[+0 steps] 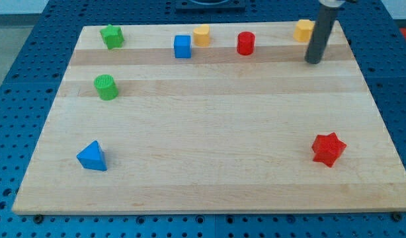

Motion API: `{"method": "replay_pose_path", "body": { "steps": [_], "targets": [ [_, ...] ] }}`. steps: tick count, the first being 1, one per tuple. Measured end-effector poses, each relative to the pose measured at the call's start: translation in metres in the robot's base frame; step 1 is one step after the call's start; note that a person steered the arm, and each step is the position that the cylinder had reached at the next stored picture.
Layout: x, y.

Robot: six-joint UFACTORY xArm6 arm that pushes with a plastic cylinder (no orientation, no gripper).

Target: Push the yellow hexagon diagonally below right to the red circle

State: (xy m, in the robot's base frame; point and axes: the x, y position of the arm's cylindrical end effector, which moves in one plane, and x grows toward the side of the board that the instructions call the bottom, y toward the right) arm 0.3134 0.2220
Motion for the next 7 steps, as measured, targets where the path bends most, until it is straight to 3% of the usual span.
{"method": "replay_pose_path", "body": {
  "steps": [2,4,7],
  "targets": [
    [-0.054,0.043],
    [-0.104,0.042],
    [-0.086,-0.015]
  ]
}}
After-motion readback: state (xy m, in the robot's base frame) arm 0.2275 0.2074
